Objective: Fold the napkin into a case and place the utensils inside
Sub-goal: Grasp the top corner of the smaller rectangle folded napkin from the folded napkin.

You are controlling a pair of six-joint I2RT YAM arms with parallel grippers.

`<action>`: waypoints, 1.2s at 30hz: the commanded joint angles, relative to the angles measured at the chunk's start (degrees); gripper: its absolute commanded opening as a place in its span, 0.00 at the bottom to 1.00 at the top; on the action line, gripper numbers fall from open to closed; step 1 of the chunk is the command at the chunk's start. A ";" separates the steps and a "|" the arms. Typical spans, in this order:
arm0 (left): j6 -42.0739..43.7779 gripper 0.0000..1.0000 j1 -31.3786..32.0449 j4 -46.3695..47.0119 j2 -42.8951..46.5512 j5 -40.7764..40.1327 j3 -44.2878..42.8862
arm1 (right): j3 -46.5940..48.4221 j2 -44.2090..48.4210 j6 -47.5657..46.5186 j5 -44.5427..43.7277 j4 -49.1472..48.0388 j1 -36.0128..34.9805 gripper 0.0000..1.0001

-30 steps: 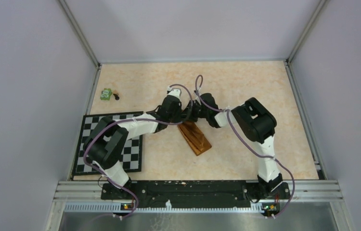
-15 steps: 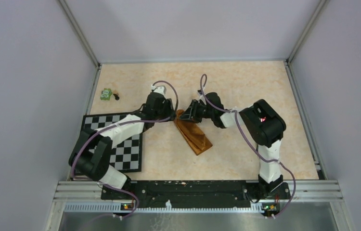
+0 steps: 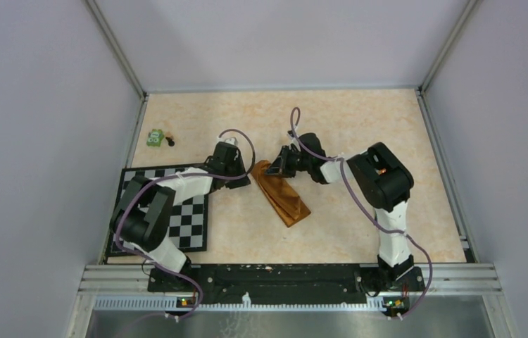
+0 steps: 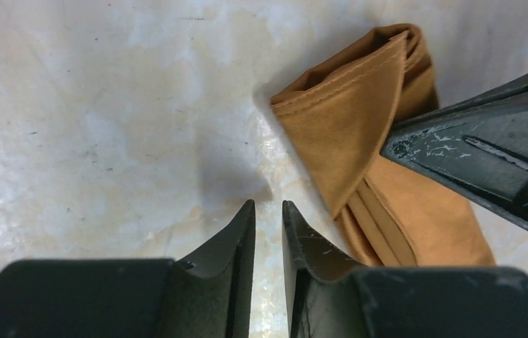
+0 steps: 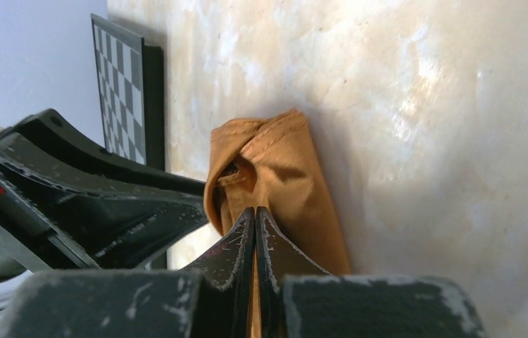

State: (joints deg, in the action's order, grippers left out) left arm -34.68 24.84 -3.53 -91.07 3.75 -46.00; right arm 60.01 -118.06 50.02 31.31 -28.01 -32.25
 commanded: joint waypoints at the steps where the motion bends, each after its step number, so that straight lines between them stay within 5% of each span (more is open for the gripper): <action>1: -0.79 0.24 0.12 3.09 -4.32 1.38 -0.96 | 4.63 -3.24 -0.88 -0.21 -0.90 -0.96 0.00; 12: 0.29 0.20 0.13 4.14 -8.94 -0.29 -4.59 | 11.30 -6.91 -0.95 -3.27 0.67 -4.82 0.02; 23: 1.89 0.25 -0.45 0.59 -3.70 -3.22 -3.18 | 5.86 -2.09 0.28 -1.80 -0.57 -1.15 0.11; 27: 1.16 0.23 -0.30 1.03 -6.32 -1.58 -4.66 | 6.11 -3.42 2.35 -1.95 -2.53 -1.96 0.00; 36: 1.62 0.26 1.93 1.08 -9.13 -3.08 -6.26 | 11.12 -11.52 9.20 -2.41 -7.19 -4.81 0.00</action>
State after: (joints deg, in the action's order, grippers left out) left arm -33.98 26.09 -1.52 -99.31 1.65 -52.62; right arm 70.54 -127.50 55.70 27.92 -30.96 -36.14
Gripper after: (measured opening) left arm 0.241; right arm 0.003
